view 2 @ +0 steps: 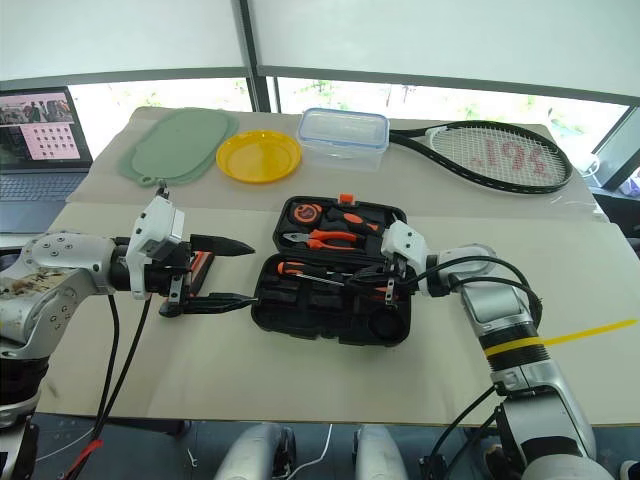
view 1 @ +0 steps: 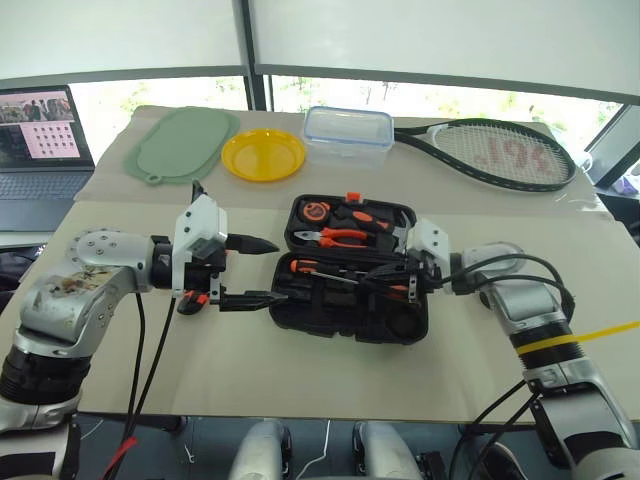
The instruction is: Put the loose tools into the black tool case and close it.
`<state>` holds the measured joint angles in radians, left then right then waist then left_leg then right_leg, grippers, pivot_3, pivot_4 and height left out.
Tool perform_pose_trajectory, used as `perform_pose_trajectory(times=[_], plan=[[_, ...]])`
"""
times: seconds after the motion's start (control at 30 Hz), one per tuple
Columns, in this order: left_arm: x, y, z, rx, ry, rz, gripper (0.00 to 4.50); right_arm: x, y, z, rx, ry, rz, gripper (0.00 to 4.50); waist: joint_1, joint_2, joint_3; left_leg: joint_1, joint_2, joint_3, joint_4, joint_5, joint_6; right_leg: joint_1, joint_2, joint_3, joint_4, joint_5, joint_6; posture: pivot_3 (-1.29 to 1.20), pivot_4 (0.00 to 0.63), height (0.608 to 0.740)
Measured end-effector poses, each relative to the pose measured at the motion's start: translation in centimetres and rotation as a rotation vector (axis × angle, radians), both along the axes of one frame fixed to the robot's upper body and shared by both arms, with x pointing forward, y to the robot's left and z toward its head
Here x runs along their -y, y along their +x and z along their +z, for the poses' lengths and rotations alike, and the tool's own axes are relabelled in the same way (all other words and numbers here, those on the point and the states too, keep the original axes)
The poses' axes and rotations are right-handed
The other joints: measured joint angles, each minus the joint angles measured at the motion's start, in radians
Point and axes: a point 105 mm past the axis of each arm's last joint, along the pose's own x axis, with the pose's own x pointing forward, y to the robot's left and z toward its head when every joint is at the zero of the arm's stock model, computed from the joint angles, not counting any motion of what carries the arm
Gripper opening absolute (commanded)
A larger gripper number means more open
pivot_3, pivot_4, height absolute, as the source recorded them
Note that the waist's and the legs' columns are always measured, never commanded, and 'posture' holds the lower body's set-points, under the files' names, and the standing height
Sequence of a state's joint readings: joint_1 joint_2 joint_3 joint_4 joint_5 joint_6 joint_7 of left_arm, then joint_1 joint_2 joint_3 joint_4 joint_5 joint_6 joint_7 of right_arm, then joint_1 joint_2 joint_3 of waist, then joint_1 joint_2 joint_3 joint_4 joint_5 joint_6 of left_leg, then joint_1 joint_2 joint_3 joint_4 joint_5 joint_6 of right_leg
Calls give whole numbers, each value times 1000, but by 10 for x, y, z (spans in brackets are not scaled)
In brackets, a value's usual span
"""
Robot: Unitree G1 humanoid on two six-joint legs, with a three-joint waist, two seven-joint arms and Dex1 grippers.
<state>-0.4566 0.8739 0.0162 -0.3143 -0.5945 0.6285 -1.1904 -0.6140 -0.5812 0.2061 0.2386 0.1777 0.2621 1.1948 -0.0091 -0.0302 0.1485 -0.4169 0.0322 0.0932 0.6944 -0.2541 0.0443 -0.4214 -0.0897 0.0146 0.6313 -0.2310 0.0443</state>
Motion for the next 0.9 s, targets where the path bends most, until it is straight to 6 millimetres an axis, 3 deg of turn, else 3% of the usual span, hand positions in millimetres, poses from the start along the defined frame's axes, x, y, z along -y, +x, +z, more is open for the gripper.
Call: perform_pose_trajectory(times=[0.5,0.77,0.83,0.9], plan=[[-1,3,-1,9,0,10,4500,-13,5,-5,150,-260,51,55,-3,-3,-2,4,1,0,0,0,0,3,0,0,1,0,0,0,150,738],[-4,8,-3,24,8,61,4500,-13,0,2,66,-157,4,55,-1,-3,-2,1,0,0,0,0,0,1,0,0,1,0,-1,0,150,738],[-10,10,-8,12,4,109,4500,-16,-3,15,25,-62,-3,598,-2,-1,-1,0,1,0,0,0,0,-1,0,0,1,0,-1,0,150,738],[-24,11,-16,-14,-3,209,4500,-14,-9,41,-3,58,-5,1183,-5,1,0,0,2,0,-1,0,0,-1,-1,0,1,0,-1,0,150,738]])
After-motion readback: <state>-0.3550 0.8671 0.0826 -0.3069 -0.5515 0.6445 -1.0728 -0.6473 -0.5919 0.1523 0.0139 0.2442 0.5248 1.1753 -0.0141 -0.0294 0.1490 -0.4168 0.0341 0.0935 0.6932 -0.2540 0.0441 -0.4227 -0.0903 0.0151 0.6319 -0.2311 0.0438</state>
